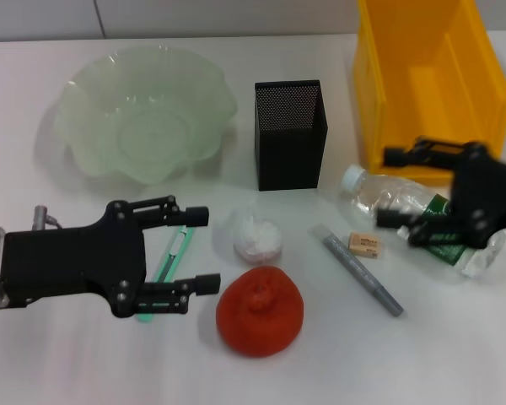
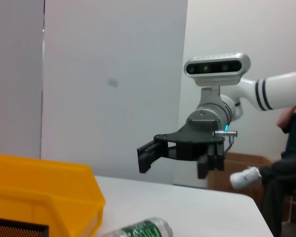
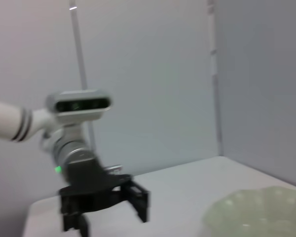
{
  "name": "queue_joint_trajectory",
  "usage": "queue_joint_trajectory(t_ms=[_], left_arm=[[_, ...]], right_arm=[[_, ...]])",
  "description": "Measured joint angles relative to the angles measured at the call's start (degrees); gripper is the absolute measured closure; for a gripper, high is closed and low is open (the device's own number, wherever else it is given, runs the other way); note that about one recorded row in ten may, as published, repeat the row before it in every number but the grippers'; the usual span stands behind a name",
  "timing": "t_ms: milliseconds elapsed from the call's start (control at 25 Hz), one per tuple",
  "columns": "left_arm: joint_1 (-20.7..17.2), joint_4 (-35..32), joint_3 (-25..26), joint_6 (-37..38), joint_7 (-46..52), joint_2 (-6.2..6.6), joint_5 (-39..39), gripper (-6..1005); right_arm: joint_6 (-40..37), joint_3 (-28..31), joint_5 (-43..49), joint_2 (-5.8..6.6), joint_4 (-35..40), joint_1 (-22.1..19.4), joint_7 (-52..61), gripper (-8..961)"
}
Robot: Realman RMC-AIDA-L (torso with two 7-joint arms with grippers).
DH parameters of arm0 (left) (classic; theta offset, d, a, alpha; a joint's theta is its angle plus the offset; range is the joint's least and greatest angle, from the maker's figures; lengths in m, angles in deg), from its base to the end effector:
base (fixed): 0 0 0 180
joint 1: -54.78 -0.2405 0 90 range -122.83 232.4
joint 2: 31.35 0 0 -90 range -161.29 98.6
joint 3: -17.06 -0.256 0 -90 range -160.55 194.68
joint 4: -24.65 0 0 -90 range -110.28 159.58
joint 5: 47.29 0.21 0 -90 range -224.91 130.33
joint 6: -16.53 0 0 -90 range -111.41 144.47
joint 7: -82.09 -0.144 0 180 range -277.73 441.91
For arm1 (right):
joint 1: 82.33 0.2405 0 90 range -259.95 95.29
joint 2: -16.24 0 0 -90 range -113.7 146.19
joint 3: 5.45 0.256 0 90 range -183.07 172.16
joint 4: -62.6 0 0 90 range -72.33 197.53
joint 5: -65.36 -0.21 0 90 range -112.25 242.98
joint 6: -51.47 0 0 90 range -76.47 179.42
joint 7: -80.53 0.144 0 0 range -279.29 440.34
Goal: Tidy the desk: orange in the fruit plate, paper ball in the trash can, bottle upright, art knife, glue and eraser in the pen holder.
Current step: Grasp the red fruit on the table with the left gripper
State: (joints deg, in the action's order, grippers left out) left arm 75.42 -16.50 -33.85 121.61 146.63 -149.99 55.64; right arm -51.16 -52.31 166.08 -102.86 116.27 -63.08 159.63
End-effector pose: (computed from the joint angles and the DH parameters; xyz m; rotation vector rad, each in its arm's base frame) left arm -0.2573 0.2630 0.0033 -2.8824 -0.2136 -0.9514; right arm 0.2478 0.2857 0.0430 -2.7526 0.3564 0.8945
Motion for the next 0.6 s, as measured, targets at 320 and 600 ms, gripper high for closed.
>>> queue_joint_trajectory(t_ms=[320,600], left_arm=[[1.4,2.6,0.0,-1.4,-2.0,-0.05,-1.4,226],[2.1,4.0,-0.1,-1.6,-2.8,-0.07,-1.5,229]], right_arm=[[-4.4,6.2,13.4,0.97,19.9,1.6,24.4,134],[-15.3,5.7,37.7,4.59,29.1,13.9,48.2,136]])
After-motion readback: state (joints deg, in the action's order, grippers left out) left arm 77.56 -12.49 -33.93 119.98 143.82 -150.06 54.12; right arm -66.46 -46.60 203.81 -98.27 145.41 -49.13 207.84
